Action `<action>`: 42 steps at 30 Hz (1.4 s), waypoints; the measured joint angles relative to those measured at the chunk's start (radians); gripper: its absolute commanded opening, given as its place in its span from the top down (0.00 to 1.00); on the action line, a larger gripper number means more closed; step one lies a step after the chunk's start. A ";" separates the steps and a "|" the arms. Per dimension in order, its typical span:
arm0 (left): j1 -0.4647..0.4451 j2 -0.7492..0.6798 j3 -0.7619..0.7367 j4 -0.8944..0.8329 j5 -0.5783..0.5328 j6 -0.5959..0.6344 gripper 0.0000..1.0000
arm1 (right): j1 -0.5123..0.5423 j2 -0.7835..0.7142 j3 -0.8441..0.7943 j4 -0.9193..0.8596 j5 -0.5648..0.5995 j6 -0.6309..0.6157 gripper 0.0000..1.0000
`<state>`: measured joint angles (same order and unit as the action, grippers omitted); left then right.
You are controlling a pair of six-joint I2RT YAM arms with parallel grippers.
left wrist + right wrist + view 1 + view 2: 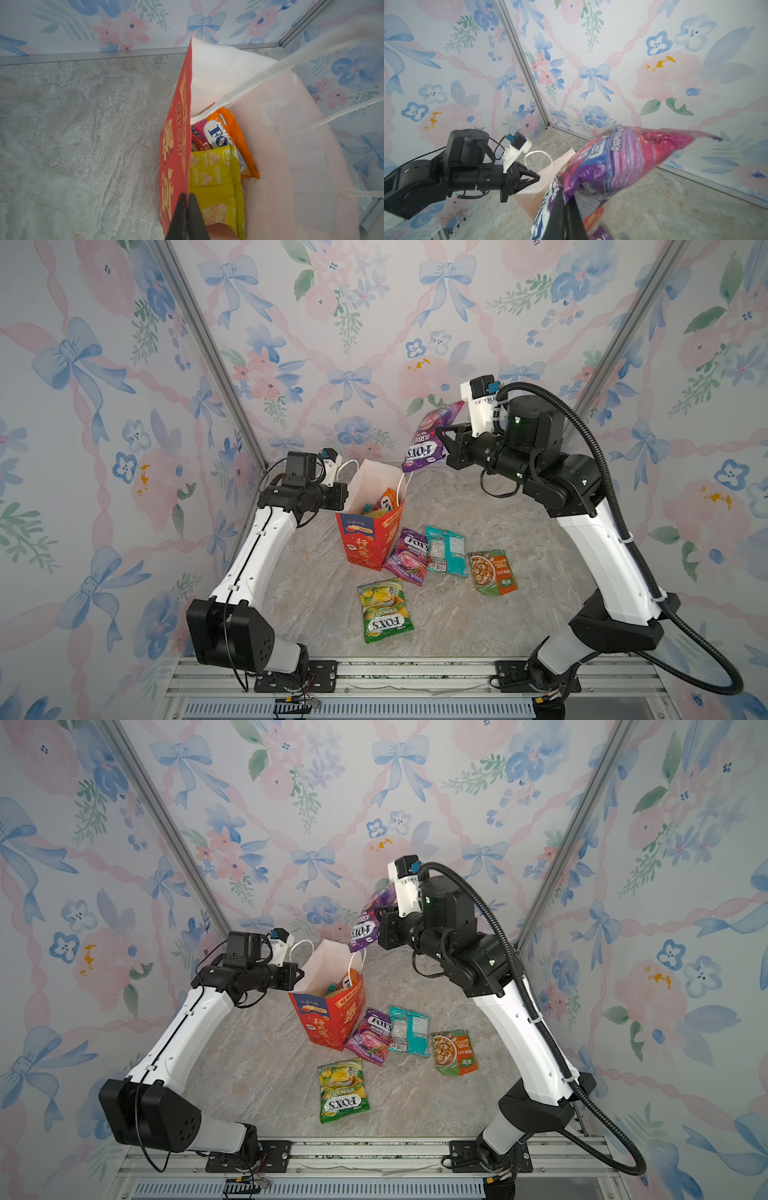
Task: Place the snacks into the paper bag
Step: 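Lift the purple Fox's Berries packet with the right gripper and carry it above the bag, then lower the purple packet into the bag opening and open the right gripper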
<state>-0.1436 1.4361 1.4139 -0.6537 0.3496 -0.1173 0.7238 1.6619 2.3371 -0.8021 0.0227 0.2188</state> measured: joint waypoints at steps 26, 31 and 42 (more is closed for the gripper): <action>0.000 0.000 0.000 0.000 0.000 0.000 1.00 | 0.089 0.223 -0.084 -0.032 -0.054 0.023 1.00; 0.000 0.000 0.000 0.000 0.000 0.000 1.00 | 0.089 0.163 -0.184 0.000 -0.053 0.042 1.00; 0.000 0.000 -0.002 0.001 0.000 0.000 1.00 | 0.101 0.159 -0.187 0.047 -0.057 0.070 1.00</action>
<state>-0.1436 1.4361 1.4117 -0.6529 0.3492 -0.1173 0.8246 1.8214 2.1498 -0.7547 -0.0345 0.2886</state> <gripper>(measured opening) 0.047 0.046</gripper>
